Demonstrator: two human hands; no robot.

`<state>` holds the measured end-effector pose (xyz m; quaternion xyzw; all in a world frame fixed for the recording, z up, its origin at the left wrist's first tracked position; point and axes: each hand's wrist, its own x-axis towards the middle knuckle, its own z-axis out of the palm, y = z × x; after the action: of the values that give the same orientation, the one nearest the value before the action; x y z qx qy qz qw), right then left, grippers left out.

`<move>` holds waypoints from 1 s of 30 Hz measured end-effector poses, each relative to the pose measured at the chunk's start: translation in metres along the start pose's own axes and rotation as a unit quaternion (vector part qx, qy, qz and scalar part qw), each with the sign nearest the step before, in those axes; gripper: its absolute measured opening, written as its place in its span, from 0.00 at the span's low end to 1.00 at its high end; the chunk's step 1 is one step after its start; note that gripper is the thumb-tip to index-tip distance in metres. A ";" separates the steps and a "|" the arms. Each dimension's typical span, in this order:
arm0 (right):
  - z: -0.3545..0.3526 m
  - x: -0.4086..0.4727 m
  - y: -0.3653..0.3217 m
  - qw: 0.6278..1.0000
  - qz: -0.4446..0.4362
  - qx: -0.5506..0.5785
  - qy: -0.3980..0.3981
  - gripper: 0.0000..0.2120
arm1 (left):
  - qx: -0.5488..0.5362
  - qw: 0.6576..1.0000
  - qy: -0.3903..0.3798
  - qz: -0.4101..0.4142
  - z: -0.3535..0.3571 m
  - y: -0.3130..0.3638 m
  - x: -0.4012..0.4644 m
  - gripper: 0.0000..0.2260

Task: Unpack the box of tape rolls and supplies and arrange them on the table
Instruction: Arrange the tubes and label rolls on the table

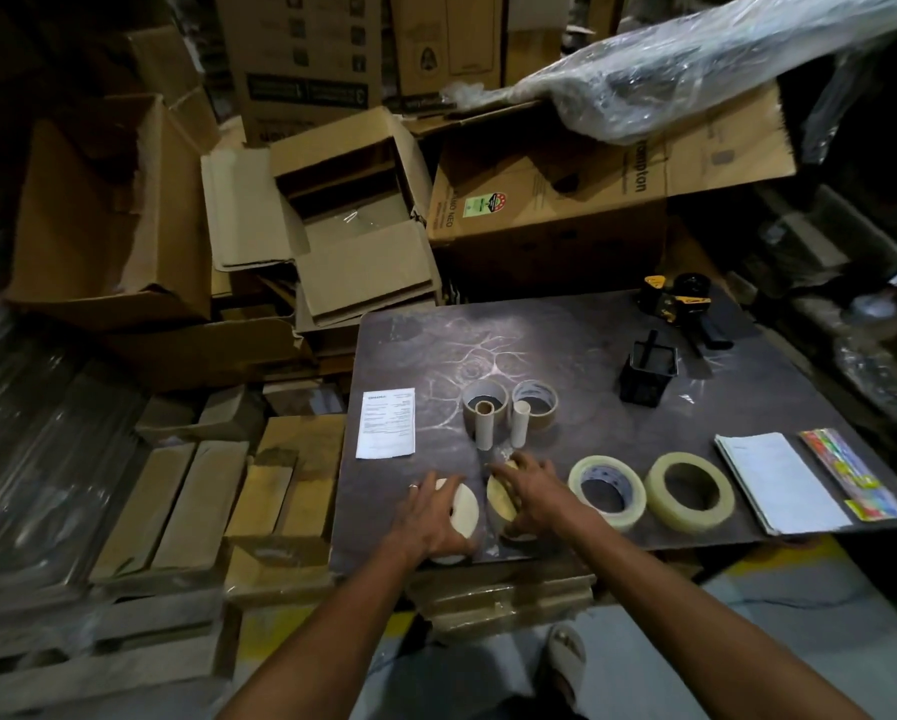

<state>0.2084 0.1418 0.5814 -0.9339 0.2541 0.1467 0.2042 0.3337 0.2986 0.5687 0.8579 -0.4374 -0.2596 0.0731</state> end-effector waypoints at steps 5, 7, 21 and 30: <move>-0.003 -0.004 -0.006 1.000 0.009 0.013 0.013 0.47 | 0.005 1.000 0.021 -0.002 0.000 0.000 -0.006 0.43; -0.003 -0.006 -0.008 1.000 0.006 0.014 0.017 0.46 | -0.001 1.000 0.031 0.005 0.000 0.000 -0.008 0.42; -0.040 0.010 -0.055 0.995 -0.088 0.011 0.034 0.45 | -0.024 0.990 0.135 -0.028 -0.074 -0.053 -0.003 0.40; -0.133 0.080 -0.089 0.982 -0.158 -0.038 0.097 0.45 | -0.022 0.979 0.192 -0.068 -0.155 -0.067 0.068 0.41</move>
<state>0.3449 0.1179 0.6950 -0.9791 0.1162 0.0311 0.1637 0.4927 0.2702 0.6514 0.9175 -0.3505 -0.1037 0.1565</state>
